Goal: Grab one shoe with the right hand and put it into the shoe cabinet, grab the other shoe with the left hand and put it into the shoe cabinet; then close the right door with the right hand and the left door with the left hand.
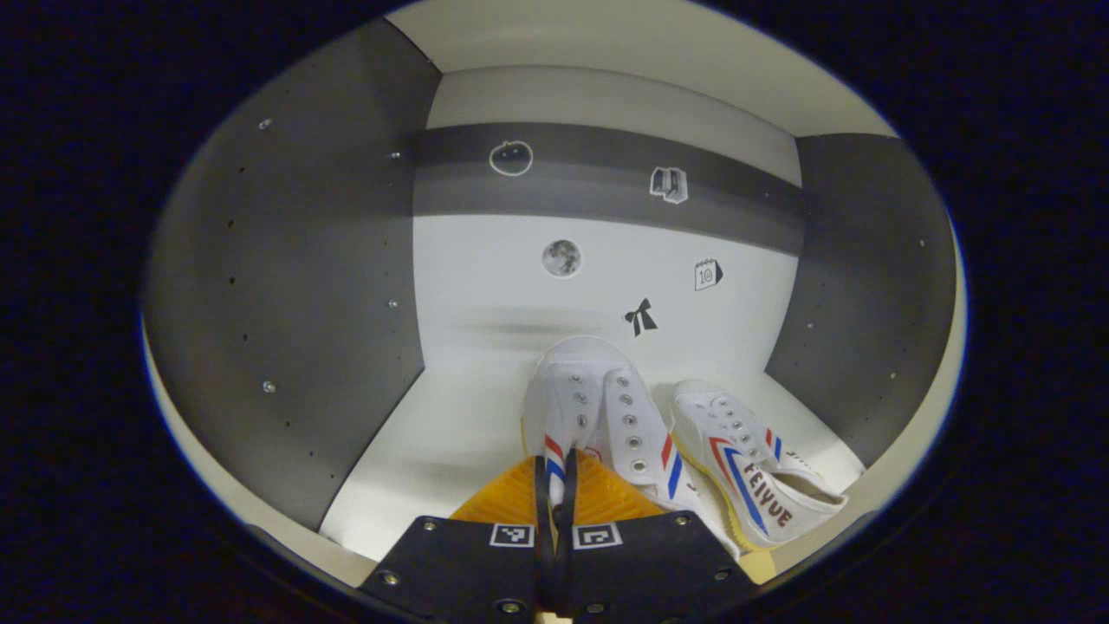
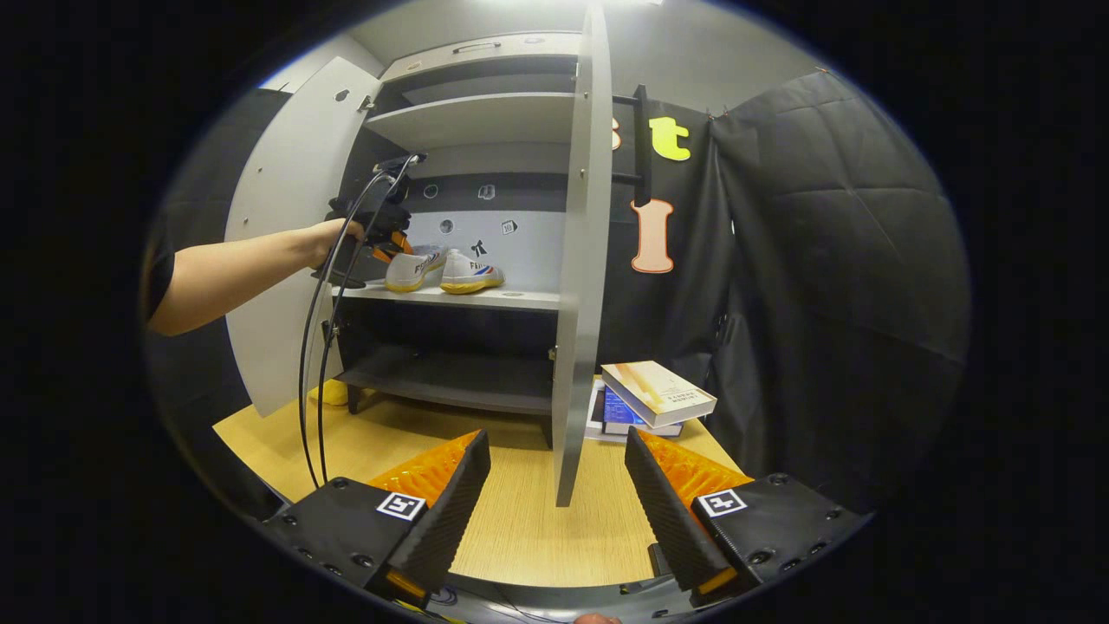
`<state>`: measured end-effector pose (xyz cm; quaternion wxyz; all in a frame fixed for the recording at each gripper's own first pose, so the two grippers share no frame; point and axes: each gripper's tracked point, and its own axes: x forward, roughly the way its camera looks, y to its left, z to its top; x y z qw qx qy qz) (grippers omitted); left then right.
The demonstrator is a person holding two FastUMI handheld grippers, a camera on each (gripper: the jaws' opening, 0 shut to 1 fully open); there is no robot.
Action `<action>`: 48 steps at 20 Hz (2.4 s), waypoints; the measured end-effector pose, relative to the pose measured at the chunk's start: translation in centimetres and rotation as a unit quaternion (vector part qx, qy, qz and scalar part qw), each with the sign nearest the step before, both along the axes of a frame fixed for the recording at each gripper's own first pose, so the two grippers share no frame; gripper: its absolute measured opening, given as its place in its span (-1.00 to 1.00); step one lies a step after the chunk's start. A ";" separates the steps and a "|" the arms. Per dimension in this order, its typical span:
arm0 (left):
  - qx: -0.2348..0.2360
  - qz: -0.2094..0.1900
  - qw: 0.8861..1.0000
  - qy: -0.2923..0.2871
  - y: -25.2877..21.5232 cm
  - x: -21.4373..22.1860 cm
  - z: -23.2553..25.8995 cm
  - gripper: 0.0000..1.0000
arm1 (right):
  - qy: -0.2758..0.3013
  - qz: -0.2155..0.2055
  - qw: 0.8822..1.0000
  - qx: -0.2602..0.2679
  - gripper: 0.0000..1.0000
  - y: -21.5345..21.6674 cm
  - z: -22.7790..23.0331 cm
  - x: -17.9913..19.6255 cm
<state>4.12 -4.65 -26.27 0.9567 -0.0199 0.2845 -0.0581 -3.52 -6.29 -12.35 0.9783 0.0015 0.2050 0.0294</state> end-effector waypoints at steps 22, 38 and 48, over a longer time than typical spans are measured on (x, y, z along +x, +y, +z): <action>-0.003 -0.019 0.982 -0.190 -0.5 -15.0 14.6 1.00 | -0.049 -0.026 0.998 0.004 0.96 -2.3 5.6 1.0; 0.026 -0.030 0.979 -0.199 2.7 -32.9 13.4 0.96 | -0.088 -0.044 0.995 0.002 0.96 -3.0 10.6 1.2; 0.021 -0.019 0.978 -0.205 5.2 -37.1 14.1 1.00 | -0.124 -0.121 0.984 -0.036 0.84 -9.5 15.7 4.4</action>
